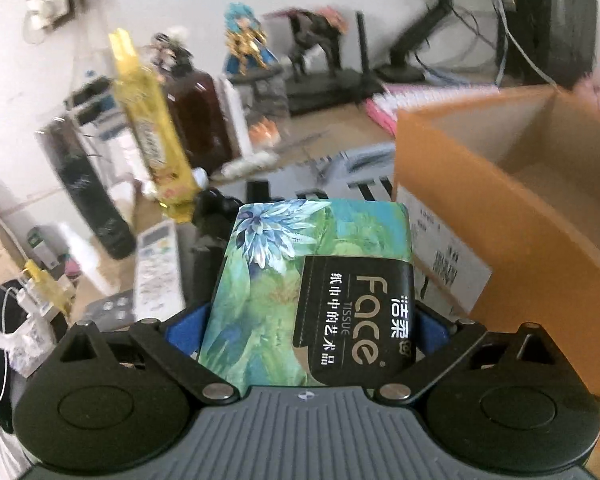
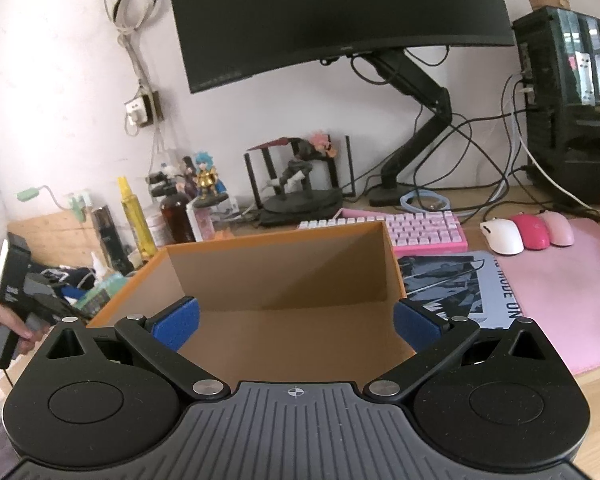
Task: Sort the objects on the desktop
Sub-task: 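Lift the tissue pack with the left gripper and carry it over the cardboard box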
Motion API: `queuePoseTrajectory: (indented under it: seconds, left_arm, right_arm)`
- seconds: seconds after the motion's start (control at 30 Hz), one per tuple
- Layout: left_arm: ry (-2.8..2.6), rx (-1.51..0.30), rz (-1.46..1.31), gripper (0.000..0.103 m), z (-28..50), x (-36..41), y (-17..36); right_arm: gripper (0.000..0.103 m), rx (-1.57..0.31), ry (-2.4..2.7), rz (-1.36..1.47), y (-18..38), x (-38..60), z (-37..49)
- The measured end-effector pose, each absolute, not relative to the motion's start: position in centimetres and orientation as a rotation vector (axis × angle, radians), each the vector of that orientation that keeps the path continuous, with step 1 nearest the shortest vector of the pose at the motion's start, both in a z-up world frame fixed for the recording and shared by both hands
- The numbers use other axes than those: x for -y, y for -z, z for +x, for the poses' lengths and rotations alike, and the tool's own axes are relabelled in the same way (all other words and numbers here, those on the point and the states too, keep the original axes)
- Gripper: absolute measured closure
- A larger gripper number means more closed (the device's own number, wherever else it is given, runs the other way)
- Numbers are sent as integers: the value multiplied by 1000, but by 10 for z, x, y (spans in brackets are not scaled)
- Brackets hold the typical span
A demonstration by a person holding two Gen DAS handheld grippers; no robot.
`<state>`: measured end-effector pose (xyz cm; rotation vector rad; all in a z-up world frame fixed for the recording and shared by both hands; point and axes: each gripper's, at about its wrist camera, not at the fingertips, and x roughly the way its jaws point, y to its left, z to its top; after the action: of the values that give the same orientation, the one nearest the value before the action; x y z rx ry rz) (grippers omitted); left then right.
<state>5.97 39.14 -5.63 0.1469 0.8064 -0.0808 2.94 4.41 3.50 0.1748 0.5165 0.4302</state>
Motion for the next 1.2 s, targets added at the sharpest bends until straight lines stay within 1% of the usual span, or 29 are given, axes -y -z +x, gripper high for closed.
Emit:
queuePoseTrajectory:
  seconds: [0.17,0.3,0.47,0.6,0.73,0.83,1.03,1.2]
  left_arm:
    - [66,-704,90,1,48,-389,9]
    - [87,-644,107,1,44,-363,-21]
    - [142,-628,90,1,46,-316,-43]
    - [181,-643,82,1,47,-272,-48]
    - [219,-674,24,1,51,-241,-42]
    - [205,-710,-19,1,57,-227,-26]
    - [90,-838,-62,1,80,-216,18]
    - [-10,-935,-121,1,102,-214,36]
  right_arm:
    - [0,-501,-437,186,-40,-40,24]
    - [0,-489,-439,197,-44,-35,20]
    - [0,-470,-428,209,-50,-21,16]
    - [0,-452,-410,226,-55,-7,13]
    - [0,-443,-385,248,-54,10,11]
    - [0,-442,-365,262,-51,23,12]
    - [0,-446,-357,290,-44,46,12]
    - [0,-480,-348,299,-29,58,15]
